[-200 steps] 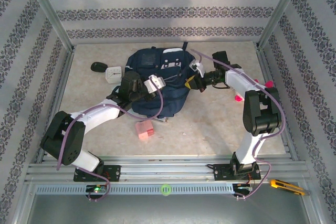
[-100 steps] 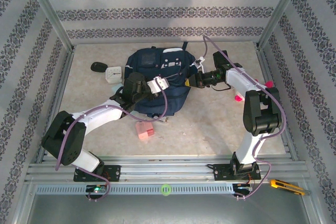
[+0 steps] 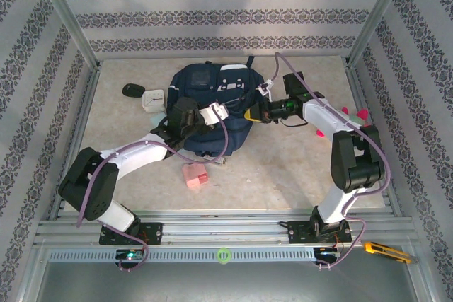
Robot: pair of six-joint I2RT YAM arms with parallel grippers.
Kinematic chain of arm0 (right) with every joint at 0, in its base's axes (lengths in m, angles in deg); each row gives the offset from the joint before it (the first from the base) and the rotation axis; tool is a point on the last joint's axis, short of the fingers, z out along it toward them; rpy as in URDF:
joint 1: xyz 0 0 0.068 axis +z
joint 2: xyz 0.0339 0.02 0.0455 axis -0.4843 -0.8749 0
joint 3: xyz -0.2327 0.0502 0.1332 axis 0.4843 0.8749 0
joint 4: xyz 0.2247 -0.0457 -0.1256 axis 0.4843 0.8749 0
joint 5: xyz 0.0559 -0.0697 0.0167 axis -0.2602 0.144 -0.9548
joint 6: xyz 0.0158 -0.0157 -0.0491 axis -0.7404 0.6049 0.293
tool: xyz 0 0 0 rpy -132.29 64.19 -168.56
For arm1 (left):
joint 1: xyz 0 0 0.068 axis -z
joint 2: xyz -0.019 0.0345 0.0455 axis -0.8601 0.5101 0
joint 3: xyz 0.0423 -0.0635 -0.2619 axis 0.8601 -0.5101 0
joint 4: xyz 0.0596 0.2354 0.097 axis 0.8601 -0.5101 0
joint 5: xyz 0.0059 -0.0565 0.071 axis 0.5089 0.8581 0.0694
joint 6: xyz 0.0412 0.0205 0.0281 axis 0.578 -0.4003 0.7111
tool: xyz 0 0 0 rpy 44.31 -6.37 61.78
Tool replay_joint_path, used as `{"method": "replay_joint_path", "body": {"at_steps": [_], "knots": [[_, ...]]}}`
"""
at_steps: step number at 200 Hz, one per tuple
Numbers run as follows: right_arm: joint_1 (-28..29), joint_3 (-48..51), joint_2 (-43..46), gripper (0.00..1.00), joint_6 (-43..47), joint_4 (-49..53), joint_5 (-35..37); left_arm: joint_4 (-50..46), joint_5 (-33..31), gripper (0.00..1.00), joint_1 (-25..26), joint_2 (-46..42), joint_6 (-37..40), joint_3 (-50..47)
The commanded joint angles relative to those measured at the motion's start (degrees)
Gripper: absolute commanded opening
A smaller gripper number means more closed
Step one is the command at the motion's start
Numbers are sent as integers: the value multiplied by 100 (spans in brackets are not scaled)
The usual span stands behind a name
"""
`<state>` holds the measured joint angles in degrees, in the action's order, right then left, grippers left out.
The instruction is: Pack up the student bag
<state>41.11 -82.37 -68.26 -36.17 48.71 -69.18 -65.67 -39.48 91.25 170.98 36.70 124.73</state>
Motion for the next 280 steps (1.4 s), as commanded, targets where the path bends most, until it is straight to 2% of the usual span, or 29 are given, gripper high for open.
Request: {"method": "replay_joint_path", "body": {"at_steps": [1,54,71,84,105,117,144,178,190,196,207,227,246,280], "knots": [[337,84,359,0,-408,-353,-703,114,-432,0,140,182,66,277],[672,667,603,0,-1625,-1429,-341,139,-183,0,270,255,-207,255],[779,905,734,0,-2106,-1973,-262,220,171,0,354,222,-426,196],[837,987,781,0,-2195,-2072,-212,316,503,1,467,212,-597,123],[861,1148,846,0,-2344,-2144,-119,258,520,3,631,311,-706,128],[853,1260,895,0,-2382,-2232,-80,255,656,11,642,346,-776,104],[670,1461,982,0,-2363,-2218,16,31,849,41,623,265,-896,73],[442,1605,1149,0,-2171,-1976,166,-336,869,49,491,119,-1126,83],[304,1632,1264,16,-2077,-1730,311,-454,912,52,458,98,-1112,93],[224,1625,1318,26,-1977,-1520,401,-492,973,57,457,93,-1090,94],[41,1602,1418,34,-1719,-1122,613,-588,1156,65,447,81,-1035,150],[-181,1604,1657,43,-1110,-656,1116,-835,1485,75,443,155,-1028,409],[-340,1673,1770,49,-876,-559,1404,-1122,1696,79,433,322,-1017,768],[-480,1592,1604,51,-840,-492,1713,-1585,2010,84,394,532,-1067,1359]]}}
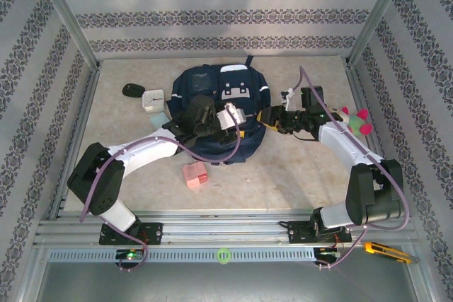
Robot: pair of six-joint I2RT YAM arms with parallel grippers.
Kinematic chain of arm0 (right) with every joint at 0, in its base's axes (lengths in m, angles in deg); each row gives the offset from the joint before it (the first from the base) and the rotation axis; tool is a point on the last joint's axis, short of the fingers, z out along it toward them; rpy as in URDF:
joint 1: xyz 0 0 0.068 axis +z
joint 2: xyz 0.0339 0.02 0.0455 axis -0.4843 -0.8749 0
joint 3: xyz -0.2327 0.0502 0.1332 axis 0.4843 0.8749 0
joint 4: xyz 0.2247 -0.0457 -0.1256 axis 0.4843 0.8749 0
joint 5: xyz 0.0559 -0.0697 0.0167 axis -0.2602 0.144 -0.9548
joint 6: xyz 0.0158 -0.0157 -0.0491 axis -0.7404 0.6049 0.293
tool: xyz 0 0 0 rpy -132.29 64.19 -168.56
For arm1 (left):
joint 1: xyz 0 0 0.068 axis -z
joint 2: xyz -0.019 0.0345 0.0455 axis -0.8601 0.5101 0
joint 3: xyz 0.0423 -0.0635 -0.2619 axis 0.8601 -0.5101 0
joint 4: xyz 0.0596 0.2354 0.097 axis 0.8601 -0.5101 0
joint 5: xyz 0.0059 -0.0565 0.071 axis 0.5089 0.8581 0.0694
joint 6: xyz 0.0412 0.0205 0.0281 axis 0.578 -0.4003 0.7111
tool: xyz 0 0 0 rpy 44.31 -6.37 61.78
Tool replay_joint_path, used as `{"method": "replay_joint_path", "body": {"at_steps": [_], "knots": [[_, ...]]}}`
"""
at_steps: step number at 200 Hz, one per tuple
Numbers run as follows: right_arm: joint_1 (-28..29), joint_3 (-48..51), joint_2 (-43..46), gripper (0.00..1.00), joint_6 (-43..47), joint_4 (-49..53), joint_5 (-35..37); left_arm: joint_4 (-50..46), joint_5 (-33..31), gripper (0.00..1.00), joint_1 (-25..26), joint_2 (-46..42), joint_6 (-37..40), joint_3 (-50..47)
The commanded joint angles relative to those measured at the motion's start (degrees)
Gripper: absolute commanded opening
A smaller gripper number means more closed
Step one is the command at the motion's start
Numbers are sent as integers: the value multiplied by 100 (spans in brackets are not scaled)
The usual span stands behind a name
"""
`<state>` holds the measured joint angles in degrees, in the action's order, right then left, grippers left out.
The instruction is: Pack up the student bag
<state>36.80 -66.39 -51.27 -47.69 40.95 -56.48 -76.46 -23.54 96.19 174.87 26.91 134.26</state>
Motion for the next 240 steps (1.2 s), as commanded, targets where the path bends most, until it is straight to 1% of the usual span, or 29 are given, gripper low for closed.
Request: {"method": "replay_joint_path", "body": {"at_steps": [1,12,21,45,62,78,91,129,145,154,168,190,198,204,208,213,214,216,217,222,226,231,240], "knots": [[-47,-12,-103,51,315,285,458,-506,420,84,-109,149,-97,418],[-45,-59,-180,51,370,271,544,-628,407,84,-159,250,-150,608],[-52,-102,-243,51,415,290,593,-925,315,85,-203,417,-110,898],[-63,-122,-346,52,534,248,698,-2120,265,86,-261,953,288,1773],[-72,-123,-364,52,617,251,719,-2747,570,88,-267,1259,535,2210],[-91,-86,-345,52,648,216,754,-3055,811,90,-267,1468,519,2524],[-115,-42,-340,53,652,176,745,-3202,856,91,-260,1662,384,2754],[-164,60,-314,54,609,111,755,-3013,724,93,-232,1985,-714,3051],[-186,109,-307,54,597,106,746,-2849,458,94,-156,2027,-1022,2986],[-195,131,-297,54,587,91,747,-2852,314,94,-95,2066,-1059,2995],[-203,156,-282,55,576,62,755,-2795,-205,96,25,2161,-1205,3029],[-203,192,-229,55,576,8,754,-2939,-617,96,116,2428,-1446,3289],[-204,208,-205,55,578,-17,746,-3051,-730,94,137,2535,-1449,3404],[-206,226,-176,55,585,-30,745,-3125,-855,91,159,2602,-1463,3494],[-204,243,-161,55,597,-38,752,-3158,-958,86,169,2634,-1492,3545],[-208,257,-135,55,609,-55,761,-3185,-1040,74,164,2657,-1549,3580],[-210,260,-124,55,617,-52,762,-3186,-1055,72,164,2659,-1566,3583],[-205,269,-122,55,626,-56,769,-3191,-1072,65,161,2653,-1589,3592],[-204,279,-113,55,626,-52,771,-3189,-1084,64,162,2652,-1599,3593],[-208,293,-75,55,652,-57,793,-3166,-1104,46,157,2617,-1648,3584],[-205,313,-53,55,671,-56,804,-3133,-1115,36,155,2569,-1682,3560],[-205,336,-24,55,685,-55,851,-3067,-1101,26,155,2493,-1730,3509],[-207,381,58,54,706,-49,923,-2928,-1033,13,148,2311,-1857,3392]]}}
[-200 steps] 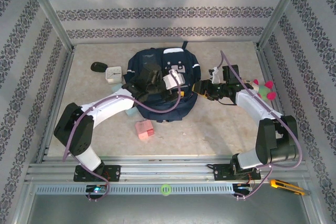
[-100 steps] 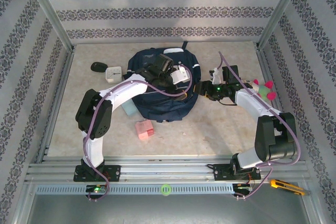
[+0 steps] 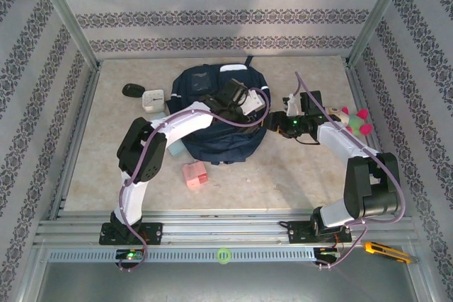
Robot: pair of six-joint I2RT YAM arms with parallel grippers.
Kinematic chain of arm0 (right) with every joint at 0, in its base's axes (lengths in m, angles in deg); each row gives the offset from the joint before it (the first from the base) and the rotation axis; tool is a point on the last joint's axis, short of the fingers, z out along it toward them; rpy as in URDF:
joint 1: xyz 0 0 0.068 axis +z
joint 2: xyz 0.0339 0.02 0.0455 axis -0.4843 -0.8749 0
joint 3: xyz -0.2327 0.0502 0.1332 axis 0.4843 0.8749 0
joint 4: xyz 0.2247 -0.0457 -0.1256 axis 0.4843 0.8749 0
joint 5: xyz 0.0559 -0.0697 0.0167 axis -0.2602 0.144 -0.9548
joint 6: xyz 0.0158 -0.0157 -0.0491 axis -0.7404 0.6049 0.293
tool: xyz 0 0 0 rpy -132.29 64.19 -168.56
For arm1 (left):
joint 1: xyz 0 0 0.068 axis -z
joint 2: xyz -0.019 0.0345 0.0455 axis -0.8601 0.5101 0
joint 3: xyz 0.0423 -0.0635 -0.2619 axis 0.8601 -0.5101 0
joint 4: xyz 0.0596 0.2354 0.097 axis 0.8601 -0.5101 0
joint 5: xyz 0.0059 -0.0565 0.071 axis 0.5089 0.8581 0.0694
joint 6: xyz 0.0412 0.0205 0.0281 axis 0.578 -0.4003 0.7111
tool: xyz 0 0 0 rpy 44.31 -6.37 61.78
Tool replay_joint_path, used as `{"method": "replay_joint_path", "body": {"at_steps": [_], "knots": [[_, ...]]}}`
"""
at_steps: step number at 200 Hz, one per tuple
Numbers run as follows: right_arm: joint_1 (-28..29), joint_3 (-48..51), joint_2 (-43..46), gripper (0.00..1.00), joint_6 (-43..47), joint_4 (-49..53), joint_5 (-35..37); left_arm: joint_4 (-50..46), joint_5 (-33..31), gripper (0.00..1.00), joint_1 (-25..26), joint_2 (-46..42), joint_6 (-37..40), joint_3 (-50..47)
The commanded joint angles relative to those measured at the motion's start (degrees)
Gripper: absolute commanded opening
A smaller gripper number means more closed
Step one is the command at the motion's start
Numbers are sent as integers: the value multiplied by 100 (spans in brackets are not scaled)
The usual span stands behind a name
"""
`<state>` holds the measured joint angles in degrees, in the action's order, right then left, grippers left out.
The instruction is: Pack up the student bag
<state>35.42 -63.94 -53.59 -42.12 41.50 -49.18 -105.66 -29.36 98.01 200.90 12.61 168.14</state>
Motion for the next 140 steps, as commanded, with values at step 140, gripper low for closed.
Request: {"method": "replay_joint_path", "body": {"at_steps": [140], "knots": [[614,627,1107,47,282,-1665,-373,1358,439,0,-343,-1763,-1428,-766]]}}
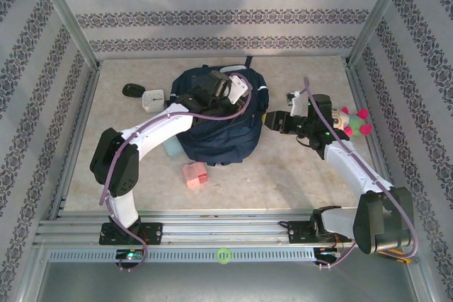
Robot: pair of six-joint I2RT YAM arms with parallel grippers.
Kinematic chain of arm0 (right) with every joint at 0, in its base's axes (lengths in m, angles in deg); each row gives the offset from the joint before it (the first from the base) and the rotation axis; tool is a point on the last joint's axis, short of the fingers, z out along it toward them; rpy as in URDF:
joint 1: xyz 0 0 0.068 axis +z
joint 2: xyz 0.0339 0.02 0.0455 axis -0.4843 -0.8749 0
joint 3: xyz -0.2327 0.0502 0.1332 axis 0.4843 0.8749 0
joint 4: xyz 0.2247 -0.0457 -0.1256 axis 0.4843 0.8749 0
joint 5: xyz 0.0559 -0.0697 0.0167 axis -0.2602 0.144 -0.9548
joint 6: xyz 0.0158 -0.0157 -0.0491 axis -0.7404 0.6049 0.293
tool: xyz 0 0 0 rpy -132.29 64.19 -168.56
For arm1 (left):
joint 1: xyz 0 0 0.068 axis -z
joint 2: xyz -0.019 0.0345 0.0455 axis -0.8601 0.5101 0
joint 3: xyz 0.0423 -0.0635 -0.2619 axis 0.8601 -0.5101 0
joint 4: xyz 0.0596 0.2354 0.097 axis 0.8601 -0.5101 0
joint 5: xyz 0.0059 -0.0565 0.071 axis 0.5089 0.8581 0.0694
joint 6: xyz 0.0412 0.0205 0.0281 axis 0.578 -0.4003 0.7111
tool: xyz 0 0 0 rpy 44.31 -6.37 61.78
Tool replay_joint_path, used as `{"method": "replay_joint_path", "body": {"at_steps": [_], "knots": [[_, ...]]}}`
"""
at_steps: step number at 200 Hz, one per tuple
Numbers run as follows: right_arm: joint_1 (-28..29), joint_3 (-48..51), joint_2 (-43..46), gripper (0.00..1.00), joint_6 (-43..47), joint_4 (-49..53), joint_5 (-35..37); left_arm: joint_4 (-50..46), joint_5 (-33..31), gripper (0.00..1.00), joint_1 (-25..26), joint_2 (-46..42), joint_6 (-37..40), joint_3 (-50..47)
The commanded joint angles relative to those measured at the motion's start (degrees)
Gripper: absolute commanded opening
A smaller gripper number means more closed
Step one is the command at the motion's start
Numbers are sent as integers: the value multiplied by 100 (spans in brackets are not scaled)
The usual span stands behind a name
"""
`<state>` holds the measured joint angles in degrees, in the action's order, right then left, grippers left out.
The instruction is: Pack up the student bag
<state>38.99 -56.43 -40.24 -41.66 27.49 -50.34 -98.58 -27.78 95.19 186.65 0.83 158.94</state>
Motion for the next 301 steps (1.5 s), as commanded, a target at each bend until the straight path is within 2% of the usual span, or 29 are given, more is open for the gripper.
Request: {"method": "replay_joint_path", "body": {"at_steps": [1,50,85,101,127,138,186,197,230,238,248,254,301], "knots": [[256,-126,-243,47,235,-274,-261,646,287,0,-61,-338,-250,153],[212,-197,-918,48,302,-748,-439,659,415,0,-79,-397,-201,140],[301,-239,-1195,44,167,-1110,-714,733,419,0,-96,-434,-168,98],[300,-237,-1249,35,155,-1108,-705,766,405,0,-96,-430,-145,79],[204,-155,-1224,8,136,-1117,-646,724,295,0,-105,-417,-82,75],[176,-120,-1184,0,104,-1134,-677,705,219,0,-103,-417,-66,71],[136,-121,-1181,0,102,-1148,-642,724,249,0,-104,-425,-77,23],[135,-185,-1267,8,94,-1165,-648,770,296,0,-105,-433,-131,10],[140,-278,-1493,16,70,-1447,-713,866,396,0,-105,-465,-188,-14],[136,-299,-1539,15,57,-1493,-758,874,389,0,-105,-469,-209,-10],[132,-312,-1567,5,19,-1551,-853,863,329,0,-101,-466,-221,-8],[127,-304,-1532,0,-6,-1558,-870,830,222,0,-105,-469,-246,0],[200,-145,-745,0,-295,-1085,-823,532,-1467,0,-105,-222,-530,90]]}}
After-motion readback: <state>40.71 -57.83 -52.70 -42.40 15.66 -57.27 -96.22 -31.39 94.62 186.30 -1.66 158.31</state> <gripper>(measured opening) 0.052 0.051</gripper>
